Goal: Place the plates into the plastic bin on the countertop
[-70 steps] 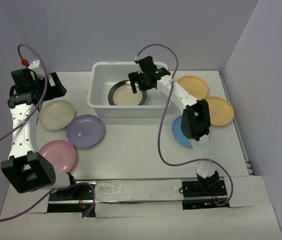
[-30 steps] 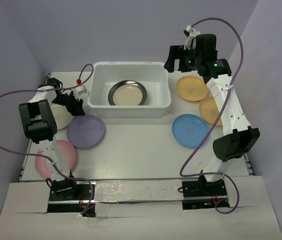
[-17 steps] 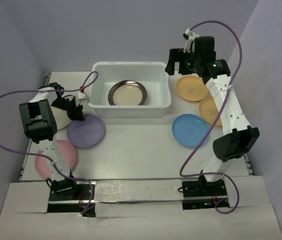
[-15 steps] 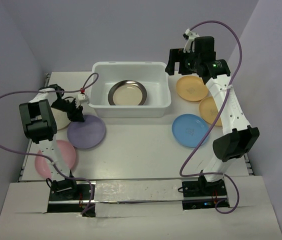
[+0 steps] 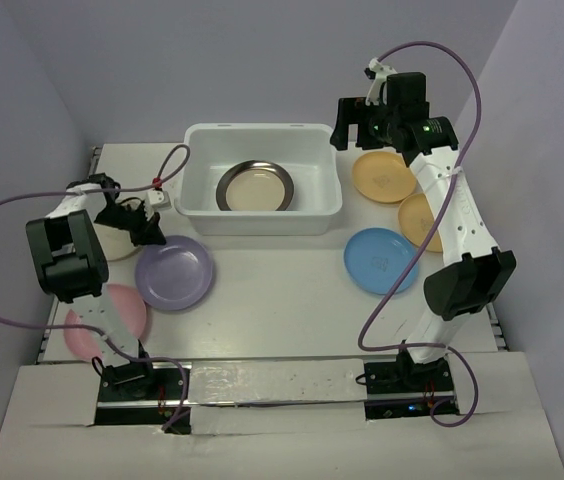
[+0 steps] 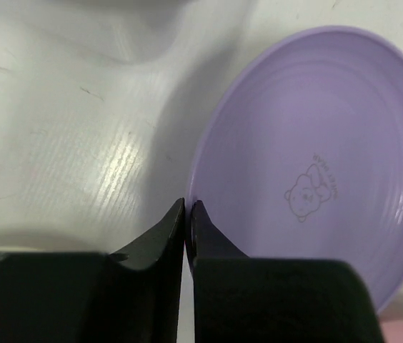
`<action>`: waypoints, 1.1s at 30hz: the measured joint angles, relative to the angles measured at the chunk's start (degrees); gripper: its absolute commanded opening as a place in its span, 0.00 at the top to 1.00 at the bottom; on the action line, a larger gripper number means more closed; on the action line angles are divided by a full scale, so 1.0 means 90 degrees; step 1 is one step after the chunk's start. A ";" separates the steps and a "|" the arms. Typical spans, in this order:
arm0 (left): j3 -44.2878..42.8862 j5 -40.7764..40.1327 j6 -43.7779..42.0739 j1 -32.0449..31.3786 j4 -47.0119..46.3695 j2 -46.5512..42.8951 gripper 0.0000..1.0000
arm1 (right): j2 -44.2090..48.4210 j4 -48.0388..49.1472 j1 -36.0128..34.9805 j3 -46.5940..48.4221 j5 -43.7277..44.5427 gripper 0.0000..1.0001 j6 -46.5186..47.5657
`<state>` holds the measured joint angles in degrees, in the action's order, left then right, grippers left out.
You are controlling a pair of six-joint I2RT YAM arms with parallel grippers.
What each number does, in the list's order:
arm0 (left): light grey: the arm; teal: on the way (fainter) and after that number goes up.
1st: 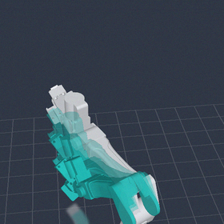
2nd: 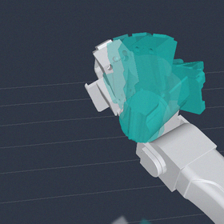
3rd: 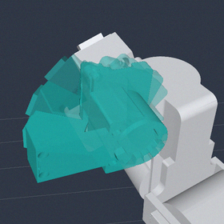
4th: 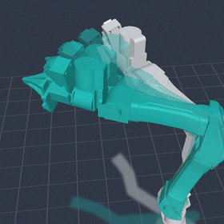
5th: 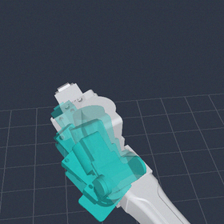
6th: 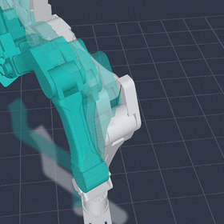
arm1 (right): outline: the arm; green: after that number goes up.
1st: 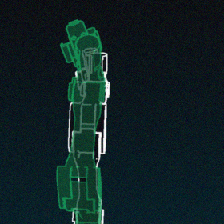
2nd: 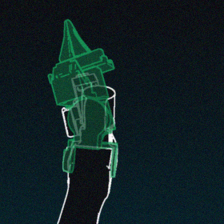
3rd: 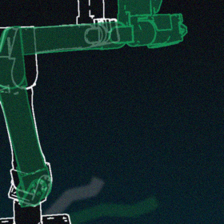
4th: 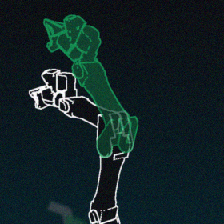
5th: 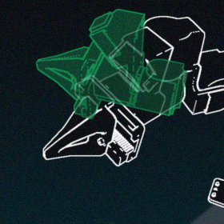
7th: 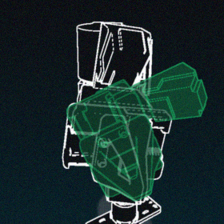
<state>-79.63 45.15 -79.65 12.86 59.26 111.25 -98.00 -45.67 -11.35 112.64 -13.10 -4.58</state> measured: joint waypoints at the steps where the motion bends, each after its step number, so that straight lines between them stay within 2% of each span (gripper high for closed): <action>1: 0.0111 0.0027 0.0051 0.0000 -0.0065 -0.0235 1.00 | -0.0007 0.0000 0.0000 0.0000 0.0000 0.00 -0.0002; 11: 0.0287 0.0369 0.0165 -0.0029 -0.0197 -0.1980 1.00 | -0.0248 0.0012 0.0201 0.0090 -0.0024 0.00 -0.0204; 15: -0.0235 0.0662 0.0420 -0.0229 0.0195 -0.2564 1.00 | -0.0287 0.0012 0.0582 0.0092 -0.0158 0.00 -0.0387; 18: -0.0981 0.0898 0.1455 -0.0577 -0.0008 -0.2731 1.00 | -0.0284 0.0015 0.0865 0.0091 -0.0315 0.00 -0.0412; 21: -0.1517 0.0751 0.3321 -0.1121 -0.0937 -0.2773 1.00 | -0.0235 0.0030 0.1129 -0.0051 -0.0510 0.00 -0.0345; 23: -0.1992 0.0440 0.4443 -0.1568 -0.1430 -0.2620 1.00 | -0.0166 0.0030 0.1296 -0.0193 -0.0637 0.00 -0.0249; 26: -0.3502 -0.0214 0.5820 -0.2321 -0.1857 -0.1699 1.00 | 0.0073 -0.0044 0.1554 -0.0663 -0.0879 0.00 0.0058; 31: -0.5283 -0.1053 0.7225 -0.2886 -0.2161 0.0088 1.00 | 0.0401 -0.0272 0.2067 -0.1317 -0.1061 0.00 0.0666; 33: -0.5592 -0.1477 0.7601 -0.2900 -0.2234 0.0772 1.00 | 0.0568 -0.0393 0.2250 -0.1656 -0.1055 0.00 0.0864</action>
<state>-129.96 31.85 -11.24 -13.24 39.15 118.19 -92.89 -49.21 8.90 97.74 -22.60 3.20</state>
